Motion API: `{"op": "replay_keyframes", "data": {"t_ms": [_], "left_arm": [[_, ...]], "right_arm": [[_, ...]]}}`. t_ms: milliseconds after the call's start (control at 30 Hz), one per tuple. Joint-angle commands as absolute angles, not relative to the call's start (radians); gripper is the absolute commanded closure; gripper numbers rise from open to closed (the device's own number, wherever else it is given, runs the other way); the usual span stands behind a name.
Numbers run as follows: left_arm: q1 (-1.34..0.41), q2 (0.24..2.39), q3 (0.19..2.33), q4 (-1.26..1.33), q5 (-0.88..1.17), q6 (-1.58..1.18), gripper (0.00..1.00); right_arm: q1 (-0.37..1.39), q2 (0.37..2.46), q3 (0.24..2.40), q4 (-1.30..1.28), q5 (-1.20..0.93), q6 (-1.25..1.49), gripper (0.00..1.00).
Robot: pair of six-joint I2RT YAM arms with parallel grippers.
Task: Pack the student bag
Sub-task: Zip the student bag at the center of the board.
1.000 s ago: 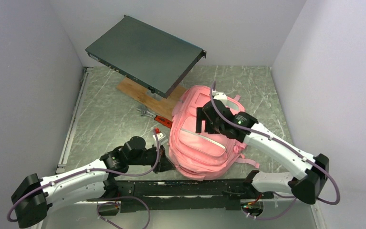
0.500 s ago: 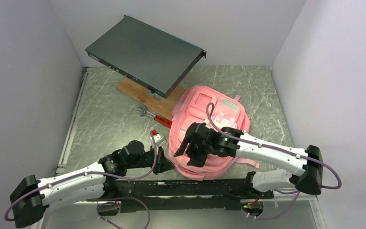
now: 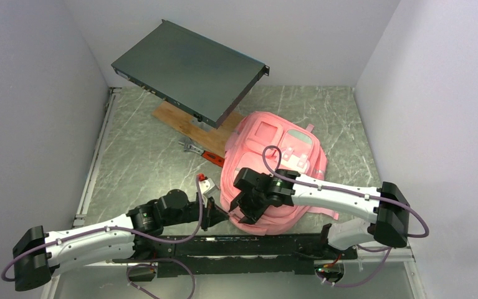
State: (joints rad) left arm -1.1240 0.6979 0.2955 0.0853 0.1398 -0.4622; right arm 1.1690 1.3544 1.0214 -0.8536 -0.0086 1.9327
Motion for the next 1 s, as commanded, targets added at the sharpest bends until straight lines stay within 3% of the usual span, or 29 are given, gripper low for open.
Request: {"op": "replay_keyframes", "data": {"t_ms": [0,267,300,367,500,733,833,967], "left_arm": [[-1.136,0.68,0.302,0.138,0.123,-0.422,0.99],[-1.146,0.699,0.298,0.191,0.151,-0.446,0.95],[-1.147,0.702,0.3,0.191,0.155,-0.447,0.92],[-1.149,0.701,0.299,0.188,0.162,-0.453,0.79],[-1.15,0.667,0.288,0.159,0.189,-0.477,0.5],[-1.139,0.464,0.369,-0.186,0.043,-0.606,0.08],[-1.066,0.441,0.408,-0.313,0.009,-0.699,0.07],[-0.848,0.547,0.397,-0.285,0.153,-0.788,0.14]], "right_arm": [[1.176,1.397,1.053,-0.84,-0.046,1.979,0.62],[1.184,1.473,1.084,-0.827,-0.075,1.957,0.67],[1.184,1.478,1.085,-0.824,-0.076,1.954,0.72],[1.186,1.484,1.095,-0.825,-0.069,1.943,0.86],[1.187,1.485,1.115,-0.86,-0.047,1.908,1.0],[1.192,1.418,1.026,-0.771,-0.033,1.826,1.0],[1.192,1.381,0.981,-0.701,-0.009,1.751,1.0],[1.192,1.359,0.928,-0.579,0.033,1.58,1.0]]}}
